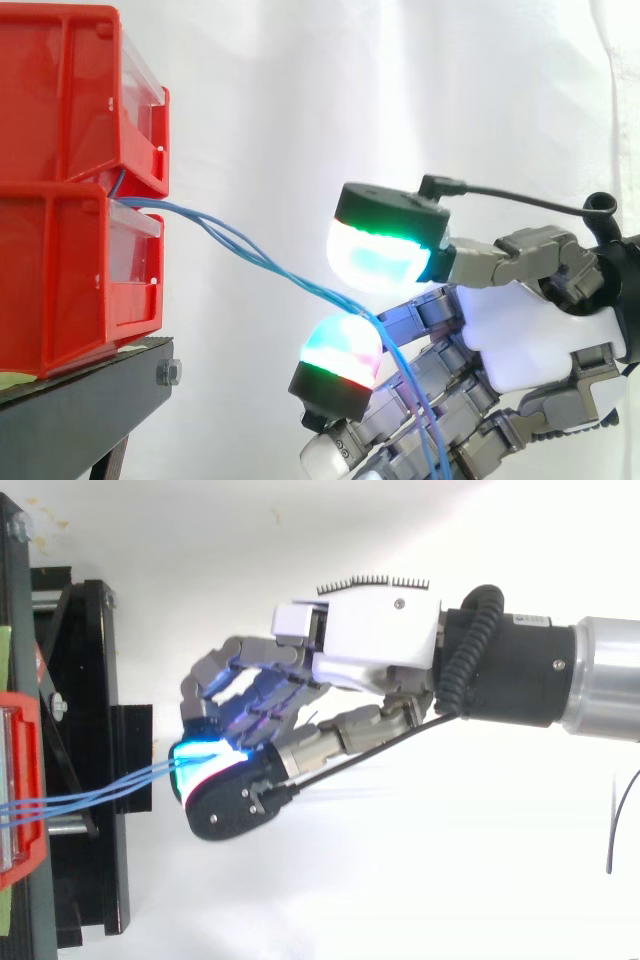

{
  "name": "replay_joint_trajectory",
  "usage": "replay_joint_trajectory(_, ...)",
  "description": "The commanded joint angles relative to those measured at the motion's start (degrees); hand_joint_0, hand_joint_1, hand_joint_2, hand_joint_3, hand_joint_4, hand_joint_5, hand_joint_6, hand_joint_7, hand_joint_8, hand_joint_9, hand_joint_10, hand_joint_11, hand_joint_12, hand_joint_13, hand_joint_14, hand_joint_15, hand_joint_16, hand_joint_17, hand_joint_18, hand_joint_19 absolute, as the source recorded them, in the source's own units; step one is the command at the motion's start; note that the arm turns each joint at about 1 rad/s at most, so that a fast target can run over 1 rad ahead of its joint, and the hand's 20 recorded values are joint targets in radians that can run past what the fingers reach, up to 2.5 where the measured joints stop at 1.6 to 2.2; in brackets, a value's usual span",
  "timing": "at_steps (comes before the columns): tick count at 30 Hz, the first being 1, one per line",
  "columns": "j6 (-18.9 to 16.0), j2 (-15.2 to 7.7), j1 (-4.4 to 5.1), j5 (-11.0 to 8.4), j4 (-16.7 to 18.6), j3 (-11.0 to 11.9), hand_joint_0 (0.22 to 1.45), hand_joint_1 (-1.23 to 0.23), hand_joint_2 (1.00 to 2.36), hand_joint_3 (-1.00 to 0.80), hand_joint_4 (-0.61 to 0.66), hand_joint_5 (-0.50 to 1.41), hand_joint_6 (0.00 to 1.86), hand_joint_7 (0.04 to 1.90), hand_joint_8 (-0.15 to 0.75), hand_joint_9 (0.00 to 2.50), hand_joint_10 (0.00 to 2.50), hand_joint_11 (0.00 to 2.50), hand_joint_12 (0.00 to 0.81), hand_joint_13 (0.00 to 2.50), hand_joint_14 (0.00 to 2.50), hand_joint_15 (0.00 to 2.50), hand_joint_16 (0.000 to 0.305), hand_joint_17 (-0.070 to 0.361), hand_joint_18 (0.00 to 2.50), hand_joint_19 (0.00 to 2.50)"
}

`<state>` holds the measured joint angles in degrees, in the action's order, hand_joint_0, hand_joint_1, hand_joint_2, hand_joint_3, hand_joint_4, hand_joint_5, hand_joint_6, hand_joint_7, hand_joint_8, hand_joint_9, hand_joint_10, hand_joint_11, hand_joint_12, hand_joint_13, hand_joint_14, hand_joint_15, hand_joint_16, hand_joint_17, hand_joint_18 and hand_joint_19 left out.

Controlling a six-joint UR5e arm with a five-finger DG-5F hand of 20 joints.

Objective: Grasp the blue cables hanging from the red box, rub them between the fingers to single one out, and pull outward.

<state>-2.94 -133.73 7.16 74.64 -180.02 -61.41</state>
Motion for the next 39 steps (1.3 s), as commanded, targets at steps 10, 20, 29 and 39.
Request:
replay_joint_trajectory(10,10.3,0.0,0.14,-9.86,0.5,0.4,0.42,-0.56,1.00,-0.50,0.11,-0.18,0.88,1.01,0.303,0.73,0.01,0.35,0.424,0.79,0.02,0.55,0.061,0.136,0.72,0.56)
replay_joint_trajectory(20,11.5,0.0,0.23,-9.86,0.4,2.6,0.42,-0.56,1.00,-0.50,0.11,-0.18,0.88,1.01,0.304,0.73,0.01,0.34,0.426,0.79,0.02,0.55,0.061,0.136,0.72,0.56)
replay_joint_trajectory(29,11.6,0.0,0.23,-9.95,0.4,3.0,0.53,-0.66,1.01,-0.34,0.08,-0.18,0.88,1.09,0.270,0.74,0.01,0.37,0.377,0.77,0.02,0.57,0.051,0.114,0.65,0.61)
replay_joint_trajectory(39,10.5,0.0,0.58,-9.86,0.1,3.0,0.48,-0.72,1.00,-0.50,0.09,-0.18,0.89,1.04,0.282,0.73,0.01,0.37,0.392,0.78,0.02,0.56,0.054,0.122,0.68,0.58)
